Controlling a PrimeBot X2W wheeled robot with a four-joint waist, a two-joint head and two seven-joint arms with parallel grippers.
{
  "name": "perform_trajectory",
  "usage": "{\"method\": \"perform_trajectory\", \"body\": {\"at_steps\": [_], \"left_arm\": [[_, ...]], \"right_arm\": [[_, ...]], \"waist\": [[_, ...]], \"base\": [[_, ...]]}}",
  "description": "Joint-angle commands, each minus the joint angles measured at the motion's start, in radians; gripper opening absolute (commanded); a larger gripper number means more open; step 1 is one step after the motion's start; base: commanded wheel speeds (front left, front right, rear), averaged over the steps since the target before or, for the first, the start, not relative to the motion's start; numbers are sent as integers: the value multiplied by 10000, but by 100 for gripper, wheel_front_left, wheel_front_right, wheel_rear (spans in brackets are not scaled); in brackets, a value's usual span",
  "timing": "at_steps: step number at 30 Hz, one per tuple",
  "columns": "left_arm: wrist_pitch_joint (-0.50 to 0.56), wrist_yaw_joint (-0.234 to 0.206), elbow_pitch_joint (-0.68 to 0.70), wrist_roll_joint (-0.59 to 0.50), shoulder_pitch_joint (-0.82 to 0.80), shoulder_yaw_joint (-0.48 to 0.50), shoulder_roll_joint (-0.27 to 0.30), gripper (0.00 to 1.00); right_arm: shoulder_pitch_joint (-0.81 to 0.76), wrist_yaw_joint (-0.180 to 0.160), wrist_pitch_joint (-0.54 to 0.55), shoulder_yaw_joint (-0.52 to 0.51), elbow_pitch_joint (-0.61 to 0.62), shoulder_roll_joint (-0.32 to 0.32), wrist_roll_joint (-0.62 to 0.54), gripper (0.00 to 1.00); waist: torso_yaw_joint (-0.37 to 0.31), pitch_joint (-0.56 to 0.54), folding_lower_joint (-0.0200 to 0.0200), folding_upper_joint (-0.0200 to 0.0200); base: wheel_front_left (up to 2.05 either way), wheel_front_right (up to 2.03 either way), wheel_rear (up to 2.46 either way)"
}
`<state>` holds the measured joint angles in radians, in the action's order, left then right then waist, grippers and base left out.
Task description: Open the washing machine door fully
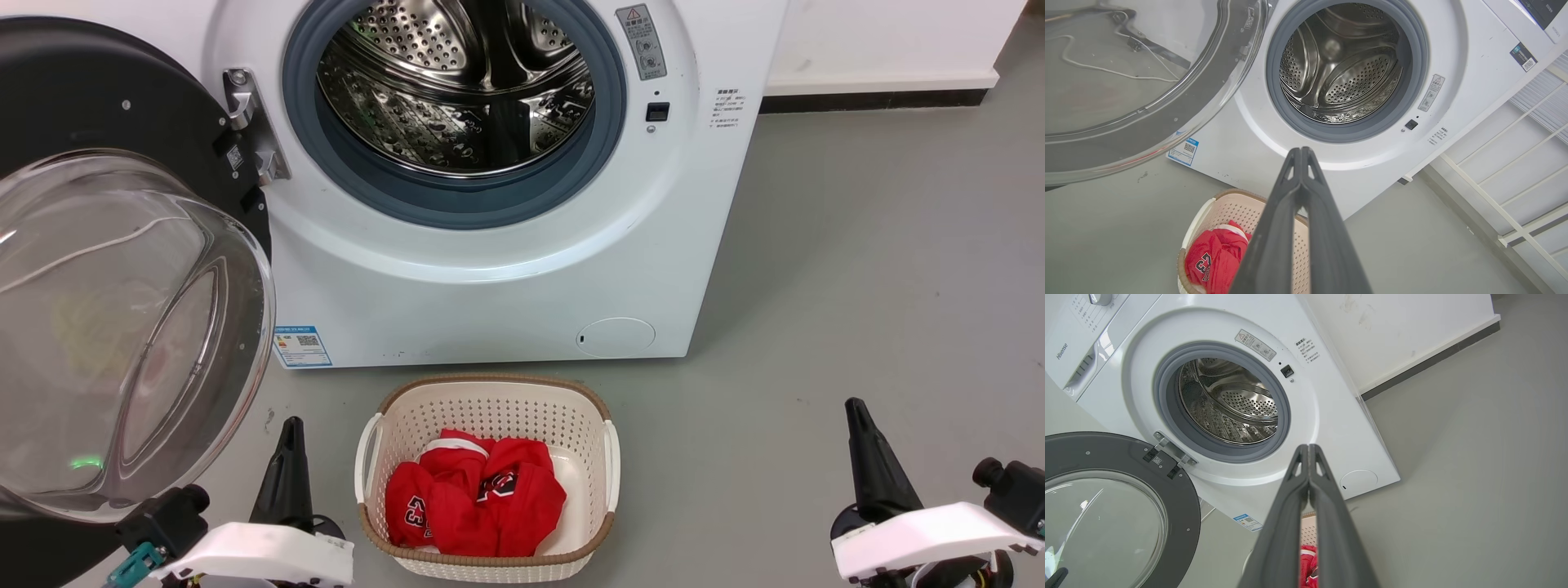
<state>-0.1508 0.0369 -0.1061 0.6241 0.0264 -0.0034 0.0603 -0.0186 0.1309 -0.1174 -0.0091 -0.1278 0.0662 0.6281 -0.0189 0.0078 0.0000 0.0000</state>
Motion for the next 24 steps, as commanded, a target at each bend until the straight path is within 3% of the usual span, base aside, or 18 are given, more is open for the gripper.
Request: {"method": "perform_trajectory", "body": {"at_steps": [1,24], "left_arm": [[76,80,71,361,-325,42,70,0],[819,369,-381,3586,-685,296,115,0]], "right_arm": [[346,-1,49,-29,77,90,381,0],[657,-1,649,-187,-315,147,3638,0]], "waist": [[3,0,0,0],[48,-11,0,0]], "base": [[0,0,0],[0,0,0]]}}
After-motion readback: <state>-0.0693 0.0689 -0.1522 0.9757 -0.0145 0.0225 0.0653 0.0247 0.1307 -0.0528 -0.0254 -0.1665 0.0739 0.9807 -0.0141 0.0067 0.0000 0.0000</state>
